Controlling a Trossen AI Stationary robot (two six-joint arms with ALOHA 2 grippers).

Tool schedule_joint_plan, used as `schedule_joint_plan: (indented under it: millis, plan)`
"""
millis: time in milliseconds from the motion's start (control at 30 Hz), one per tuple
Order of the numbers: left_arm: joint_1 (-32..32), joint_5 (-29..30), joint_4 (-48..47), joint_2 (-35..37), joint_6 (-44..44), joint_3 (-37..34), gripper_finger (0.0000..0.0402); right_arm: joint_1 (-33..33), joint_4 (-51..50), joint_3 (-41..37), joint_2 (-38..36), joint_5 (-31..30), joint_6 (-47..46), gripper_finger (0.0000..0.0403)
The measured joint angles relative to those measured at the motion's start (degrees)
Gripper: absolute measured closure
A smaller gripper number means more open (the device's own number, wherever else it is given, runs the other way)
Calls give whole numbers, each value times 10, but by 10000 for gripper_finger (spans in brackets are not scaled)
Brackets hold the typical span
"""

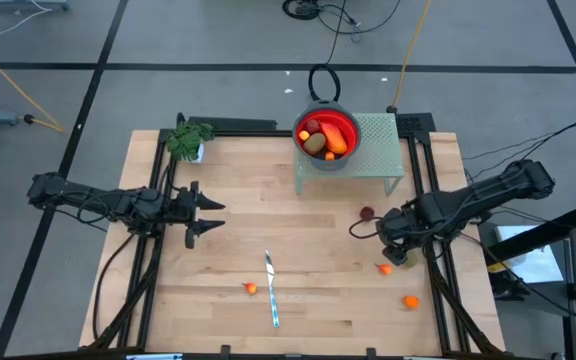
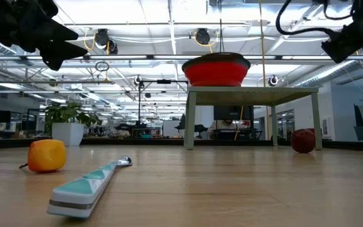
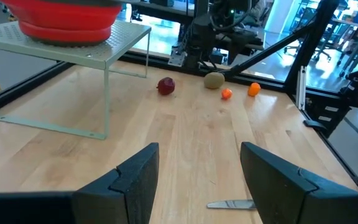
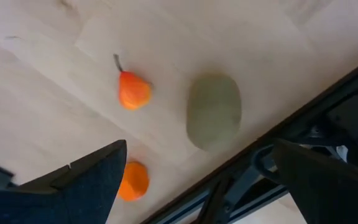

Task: Pick & Place Fruit
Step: Put the kiwi into the red strainer bowl on the shelf

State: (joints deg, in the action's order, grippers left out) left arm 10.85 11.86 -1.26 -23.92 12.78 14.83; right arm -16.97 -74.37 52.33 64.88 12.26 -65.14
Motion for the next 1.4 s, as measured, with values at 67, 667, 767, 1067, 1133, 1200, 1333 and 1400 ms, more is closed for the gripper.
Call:
schedule_joint_plan:
  millis: [67,667,767,1067,1133,1200,1333,1400]
  plan:
    - [0,0,0,0,4,0,176,0,0,-11,0,2,0,9]
    - [0,1,10,0,15,0,176,0,105,-120,0,30,-17,9]
    - [0,1,10,0,17,0,176,0,114,-128,0,30,-17,9]
    - [0,1,10,0,21,0,176,0,175,-170,0,31,-58,9]
    - [0,1,10,0,21,0,176,0,178,-179,0,32,-73,9]
    - [0,1,10,0,21,0,176,0,181,-186,0,34,-89,9]
    - [0,1,10,0,20,0,176,0,192,-196,0,44,-104,9]
    - [0,1,10,0,20,0,176,0,194,-196,0,44,-107,10]
